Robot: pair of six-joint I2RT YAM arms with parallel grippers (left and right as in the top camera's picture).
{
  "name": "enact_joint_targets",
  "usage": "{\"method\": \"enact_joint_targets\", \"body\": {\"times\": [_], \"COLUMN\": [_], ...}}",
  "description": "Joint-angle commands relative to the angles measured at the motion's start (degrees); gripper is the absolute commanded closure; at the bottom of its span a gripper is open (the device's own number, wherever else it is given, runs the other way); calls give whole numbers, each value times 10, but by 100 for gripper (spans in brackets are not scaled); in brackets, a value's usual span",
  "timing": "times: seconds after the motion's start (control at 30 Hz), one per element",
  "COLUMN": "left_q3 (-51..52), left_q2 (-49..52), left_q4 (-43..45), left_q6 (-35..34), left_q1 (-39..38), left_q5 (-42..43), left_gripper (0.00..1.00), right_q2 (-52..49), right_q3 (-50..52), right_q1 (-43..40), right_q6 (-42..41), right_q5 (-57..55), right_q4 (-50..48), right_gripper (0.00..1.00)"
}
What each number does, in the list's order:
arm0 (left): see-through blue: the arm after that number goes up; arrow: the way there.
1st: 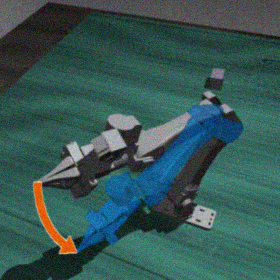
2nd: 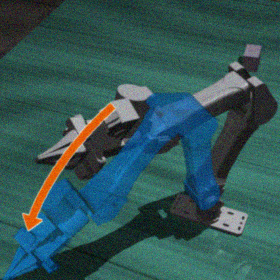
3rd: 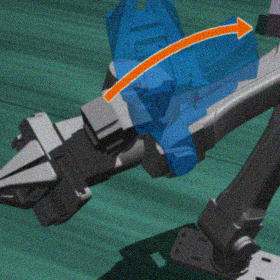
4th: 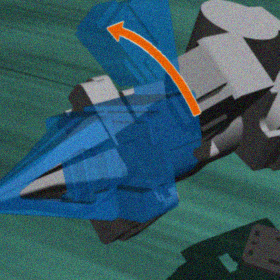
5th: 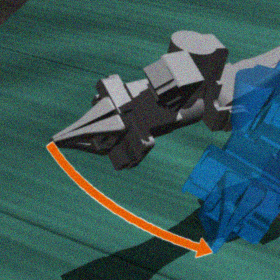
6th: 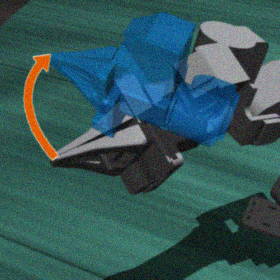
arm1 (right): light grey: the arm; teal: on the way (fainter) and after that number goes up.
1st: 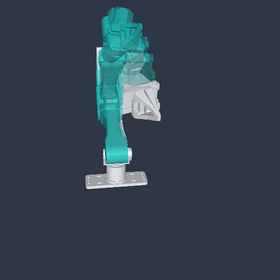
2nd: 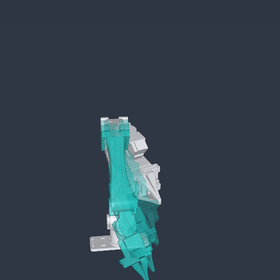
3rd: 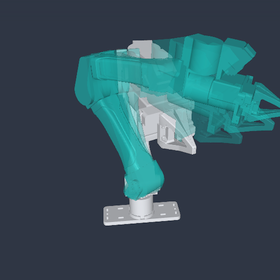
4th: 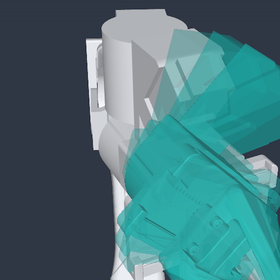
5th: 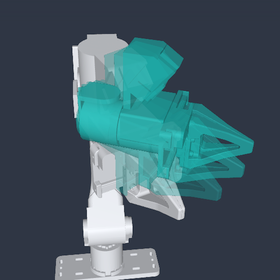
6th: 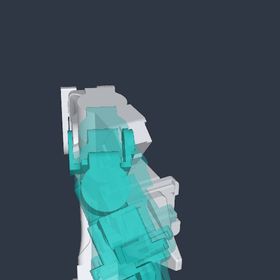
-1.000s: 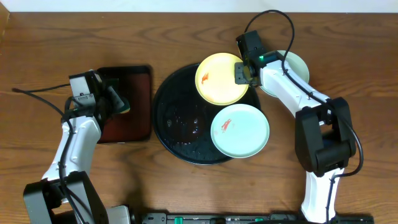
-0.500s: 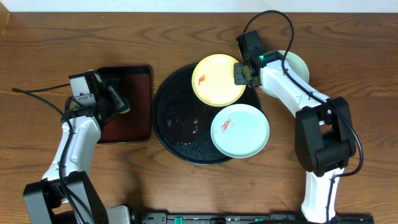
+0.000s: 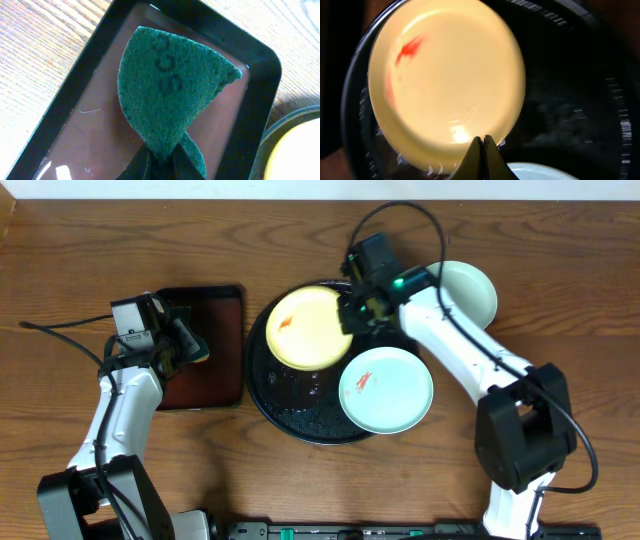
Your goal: Clean dirty plates on tray and stack at the side
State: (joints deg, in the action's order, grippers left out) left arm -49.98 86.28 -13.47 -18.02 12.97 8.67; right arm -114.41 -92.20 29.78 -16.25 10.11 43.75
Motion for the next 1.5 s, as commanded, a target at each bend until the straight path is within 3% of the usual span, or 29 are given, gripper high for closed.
{"method": "enact_joint_targets", "body": {"times": [0.0, 0.07, 0.23, 0.27, 0.33, 0.6, 0.77, 0.9, 1.1, 1.17, 1.23, 1.3, 1.47], "left_q3": [-1, -1, -1, -1, -1, -1, -1, -1, -1, -1, -1, -1, -1], "left_q2": [-2, -3, -21, -28, -47, -117, -110, -103, -102, -103, -102, -102, -93], "left_q4": [-2, -1, -2, -2, -4, -6, 1, 7, 6, 5, 4, 5, 2], "left_q6": [14, 60, 60, 60, 60, 59, 59, 56, 53, 53, 53, 53, 53], "left_q1": [1, 1, 1, 1, -1, -73, -146, -160, -160, -160, -160, -160, -160], "left_q5": [15, 45, 59, 59, 60, 130, 90, 72, 74, 74, 74, 74, 112], "left_gripper": [92, 93, 93, 93, 93, 93, 93, 92, 93, 93, 93, 93, 92], "right_q2": [-8, -15, -35, -37, -40, -70, -104, -117, -120, -120, -120, -120, -120], "right_q3": [-5, -1, 1, 1, 1, 1, 1, 1, 1, 1, 1, 1, 1], "right_q1": [14, 21, 21, 21, 21, 21, 21, 23, 26, 26, 26, 26, 19], "right_q6": [3, 16, 15, 15, 14, -42, -101, -125, -177, -190, -191, -189, -110], "right_q5": [11, 5, 4, 2, -12, -103, -84, -56, -57, -57, -58, -58, -58], "right_q4": [8, 7, 2, -1, -5, -31, -42, -50, -43, -39, -39, -41, -53], "right_gripper": [99, 99, 99, 96, 76, 68, 59, 55, 58, 67, 85, 94, 99]}}
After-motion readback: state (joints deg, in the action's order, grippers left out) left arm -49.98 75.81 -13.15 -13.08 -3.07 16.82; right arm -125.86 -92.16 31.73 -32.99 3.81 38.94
